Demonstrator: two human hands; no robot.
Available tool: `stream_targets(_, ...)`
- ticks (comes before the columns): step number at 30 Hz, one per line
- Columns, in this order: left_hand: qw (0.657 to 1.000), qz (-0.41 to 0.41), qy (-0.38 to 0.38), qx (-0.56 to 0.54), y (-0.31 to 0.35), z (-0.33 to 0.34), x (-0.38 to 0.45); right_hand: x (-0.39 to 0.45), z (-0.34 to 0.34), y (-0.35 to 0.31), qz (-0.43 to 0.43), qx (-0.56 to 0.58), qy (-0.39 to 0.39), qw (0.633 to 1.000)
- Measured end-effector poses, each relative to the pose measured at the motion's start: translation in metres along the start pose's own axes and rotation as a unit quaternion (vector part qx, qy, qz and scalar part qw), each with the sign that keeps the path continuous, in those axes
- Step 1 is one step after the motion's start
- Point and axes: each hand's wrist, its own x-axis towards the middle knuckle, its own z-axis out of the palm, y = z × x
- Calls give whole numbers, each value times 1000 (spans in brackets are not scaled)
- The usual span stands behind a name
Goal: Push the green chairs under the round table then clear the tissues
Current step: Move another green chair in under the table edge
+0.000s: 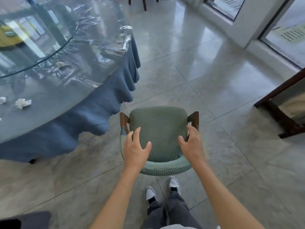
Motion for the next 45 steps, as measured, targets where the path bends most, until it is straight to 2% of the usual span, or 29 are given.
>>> stream_targets(3,996,-85,-12,16,-22,20,-9,-15,18,23,109,53,12,993)
stream_targets(5,989,-148,-14,8,-33,30,-14,-23,30,39,211,100,35,972)
stream_targets(8,971,-236,-22,-45,-49,43,-19,-30,43,61,357,201,58,910)
stream_targets(10,951,-289,-23,-105,-57,49,-19,-33,50,71,422,304,39,853)
stream_targets(12,927,-331,-20,-175,-64,54,-17,-37,59,77,450,385,12,806)
stream_targets(14,904,-360,-18,-229,-68,58,-16,-41,65,79,447,411,10,794)
stream_targets(20,789,-454,-31,-413,-72,58,-12,-43,71,79,436,416,13,798)
stream_targets(23,757,-470,-32,-452,-74,58,-11,-41,72,80,427,420,15,801)
stream_targets(26,743,-475,-11,-471,-75,60,-10,-41,72,81,418,423,18,804)
stream_targets(31,750,-475,15,-460,-74,68,-10,-38,69,83,400,424,10,813)
stream_targets(37,742,-483,43,-464,-69,81,-16,-22,61,92,377,407,-6,832)
stream_targets(42,725,-485,86,-482,-56,93,-17,6,55,102,358,396,-33,845)
stream_targets(45,699,-501,116,-497,-36,102,-15,31,42,107,335,383,-60,859)
